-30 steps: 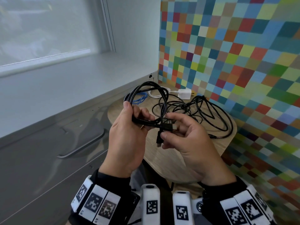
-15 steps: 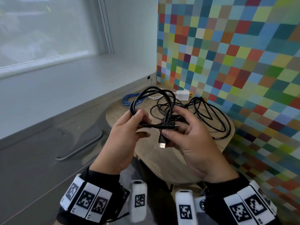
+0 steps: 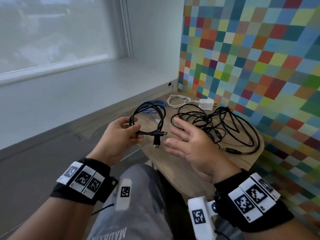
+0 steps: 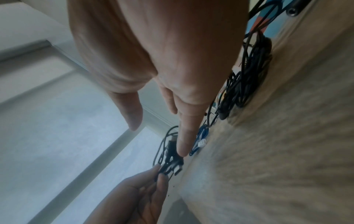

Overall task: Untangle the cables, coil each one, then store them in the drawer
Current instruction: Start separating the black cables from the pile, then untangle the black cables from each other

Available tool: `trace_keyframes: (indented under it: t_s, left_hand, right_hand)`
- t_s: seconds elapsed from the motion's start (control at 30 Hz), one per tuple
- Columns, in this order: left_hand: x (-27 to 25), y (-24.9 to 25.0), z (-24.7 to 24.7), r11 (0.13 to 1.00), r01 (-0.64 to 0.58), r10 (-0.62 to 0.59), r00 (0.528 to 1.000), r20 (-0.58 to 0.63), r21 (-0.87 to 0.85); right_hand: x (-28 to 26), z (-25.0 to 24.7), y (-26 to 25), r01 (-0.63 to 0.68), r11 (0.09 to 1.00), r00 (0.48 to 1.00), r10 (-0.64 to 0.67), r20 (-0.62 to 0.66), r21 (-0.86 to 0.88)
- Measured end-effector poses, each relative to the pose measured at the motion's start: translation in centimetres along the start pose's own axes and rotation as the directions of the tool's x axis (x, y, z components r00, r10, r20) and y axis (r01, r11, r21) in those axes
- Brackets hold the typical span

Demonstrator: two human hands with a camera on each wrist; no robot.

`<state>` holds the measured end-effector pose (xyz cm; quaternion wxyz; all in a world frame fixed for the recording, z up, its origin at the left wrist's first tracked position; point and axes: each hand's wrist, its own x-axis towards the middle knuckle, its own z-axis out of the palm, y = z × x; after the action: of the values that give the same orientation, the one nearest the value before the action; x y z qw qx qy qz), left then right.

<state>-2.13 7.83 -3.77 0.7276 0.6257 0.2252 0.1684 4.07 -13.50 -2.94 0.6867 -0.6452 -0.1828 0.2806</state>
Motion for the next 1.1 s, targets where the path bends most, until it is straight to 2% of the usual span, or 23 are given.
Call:
trace_keyframes:
  t_s: [0.13, 0.2, 0.37, 0.43, 0.53, 0.57, 0.63, 0.77, 0.9, 1.0, 1.1]
  left_hand:
    - [2.0, -0.7, -1.5, 0.997, 0.035, -0.028, 0.996, -0.09, 0.073]
    - [2.8, -0.9, -1.9, 0.988, 0.022, -0.004, 0.993, -0.118, 0.152]
    - [4.4, -1.1, -2.5, 0.917, -0.044, 0.082, 0.994, -0.078, 0.396]
    - [4.7, -0.7, -2.6, 0.824, -0.04, 0.09, 0.994, -0.061, 0.565]
    - [4.4, 0.3, -2.6, 0.517, 0.005, 0.106, 0.992, -0.069, 0.856]
    - [3.9, 0.9, -2.3, 0.46, 0.007, 0.115, 0.991, -0.067, 0.888]
    - [2.9, 1.8, -1.4, 0.42, -0.029, 0.159, 0.986, -0.042, 0.907]
    - [1.4, 4.0, 2.0, 0.338, -0.183, 0.241, 0.965, 0.103, 0.923]
    - [1.6, 5.2, 7.3, 0.229, -0.38, 0.188, 0.921, 0.343, 0.896]
    - [2.2, 5.6, 11.2, 0.123, -0.529, 0.108, 0.848, 0.519, 0.84]
    - [3.4, 5.6, 14.3, -0.04, -0.625, 0.021, 0.779, 0.626, 0.78]
  right_hand:
    - [0.7, 0.7, 0.1, -0.006, 0.993, 0.999, 0.011, 0.047, -0.114]
    - [0.8, 1.0, 0.1, 0.005, 0.985, 0.998, 0.005, 0.058, -0.17]
    - [0.8, 1.0, -0.8, 0.03, 0.957, 0.999, -0.018, 0.045, -0.288]
    - [0.7, 0.4, -1.3, 0.039, 0.944, 0.999, -0.033, 0.024, -0.327]
    - [0.4, -1.3, -2.1, 0.044, 0.928, 0.998, -0.059, -0.03, -0.37]
    - [0.2, -1.9, -2.4, 0.045, 0.92, 0.996, -0.072, -0.055, -0.39]
    - [-0.1, -3.4, -3.1, 0.051, 0.89, 0.987, -0.112, -0.111, -0.452]
    - [-0.3, -6.7, -4.6, 0.066, 0.757, 0.949, -0.248, -0.193, -0.65]
    - [-0.3, -10.0, -5.8, -0.011, 0.563, 0.915, -0.327, -0.235, -0.826]
    - [-0.2, -11.7, -6.5, -0.096, 0.465, 0.921, -0.294, -0.256, -0.88]
    - [-0.1, -12.6, -6.8, -0.166, 0.409, 0.942, -0.202, -0.267, -0.897]
